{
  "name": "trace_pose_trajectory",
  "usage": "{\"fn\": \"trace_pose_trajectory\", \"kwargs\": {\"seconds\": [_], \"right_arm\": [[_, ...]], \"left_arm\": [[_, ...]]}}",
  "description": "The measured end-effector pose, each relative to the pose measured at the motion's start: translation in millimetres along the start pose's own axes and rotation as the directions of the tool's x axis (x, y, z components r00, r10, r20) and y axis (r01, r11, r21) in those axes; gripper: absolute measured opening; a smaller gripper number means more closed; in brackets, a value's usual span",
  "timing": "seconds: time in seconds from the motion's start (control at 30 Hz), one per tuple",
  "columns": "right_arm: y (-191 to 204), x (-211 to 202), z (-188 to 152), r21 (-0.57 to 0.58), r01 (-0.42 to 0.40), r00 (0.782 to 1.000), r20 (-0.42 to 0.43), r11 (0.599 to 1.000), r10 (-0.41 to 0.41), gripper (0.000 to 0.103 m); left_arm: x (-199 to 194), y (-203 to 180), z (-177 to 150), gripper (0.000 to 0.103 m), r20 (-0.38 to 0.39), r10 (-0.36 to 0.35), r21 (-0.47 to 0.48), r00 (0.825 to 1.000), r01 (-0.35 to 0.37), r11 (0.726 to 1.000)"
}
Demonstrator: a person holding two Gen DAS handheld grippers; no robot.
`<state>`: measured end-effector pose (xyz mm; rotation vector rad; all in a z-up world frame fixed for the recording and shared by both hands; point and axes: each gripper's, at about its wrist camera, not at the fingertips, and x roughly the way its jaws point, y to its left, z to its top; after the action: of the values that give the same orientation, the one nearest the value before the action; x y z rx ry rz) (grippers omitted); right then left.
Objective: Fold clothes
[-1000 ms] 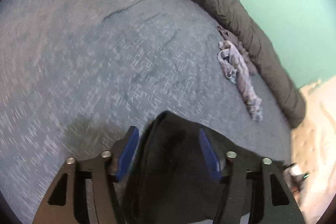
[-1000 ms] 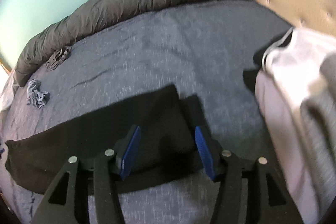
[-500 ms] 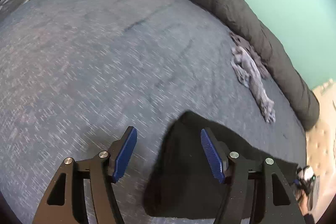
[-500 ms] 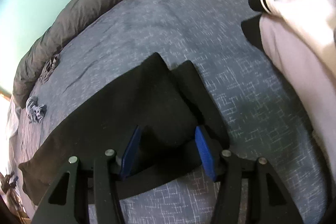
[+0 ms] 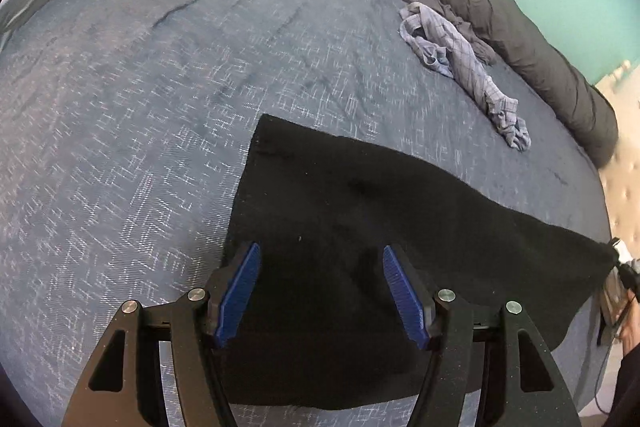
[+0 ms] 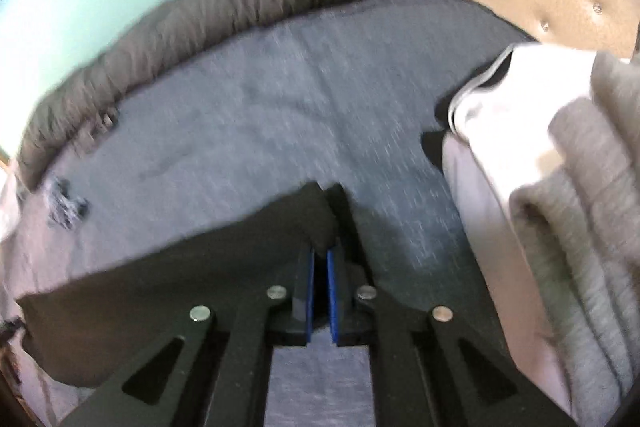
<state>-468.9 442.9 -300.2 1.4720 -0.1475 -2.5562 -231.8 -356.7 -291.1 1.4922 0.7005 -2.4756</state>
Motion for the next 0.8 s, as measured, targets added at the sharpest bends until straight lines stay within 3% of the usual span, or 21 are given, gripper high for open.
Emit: {"fn": "trace_pose_trajectory", "kwargs": {"seconds": [0.17,0.23,0.27,0.3,0.33,0.47,0.7,0.8], "right_arm": [[-12,38,-27,0.057,0.030,0.996,-0.080,0.998,-0.025,0.007],[-15,36,-30,0.061,0.034,0.997,-0.073,0.998,-0.029,0.020],[-14,34,-29,0.039,0.072,0.995,-0.071,0.997,-0.069,0.038],[-12,29,-27,0.005,0.107,0.993,-0.055,0.994,-0.106,0.042],[-10,23,-25,-0.026,0.136,0.990,-0.033,0.990,-0.137,0.042],[-1,-3,-13,-0.094,0.105,0.990,0.102,0.990,-0.095,0.045],[18,26,10,-0.133,0.034,0.998,0.053,0.991,-0.027,0.045],[15,43,15,-0.110,0.070,0.997,0.026,0.991,-0.068,0.045]], "left_arm": [[-4,-7,-2,0.068,-0.009,-0.006,0.017,1.000,0.006,1.000],[-4,-9,-2,0.068,-0.013,-0.010,0.024,1.000,0.010,1.000],[-4,-9,-2,0.068,-0.016,-0.011,0.028,1.000,0.011,1.000],[-4,-9,-2,0.068,-0.019,-0.011,0.032,1.000,0.012,0.999],[-4,-10,-2,0.068,-0.020,-0.009,0.035,1.000,0.009,0.999],[1,-9,-2,0.068,-0.023,-0.010,0.031,1.000,0.011,0.999],[5,-15,-4,0.068,-0.016,-0.005,0.033,1.000,0.006,0.999],[6,-19,-4,0.068,-0.015,-0.002,0.046,1.000,0.003,0.999]]}}
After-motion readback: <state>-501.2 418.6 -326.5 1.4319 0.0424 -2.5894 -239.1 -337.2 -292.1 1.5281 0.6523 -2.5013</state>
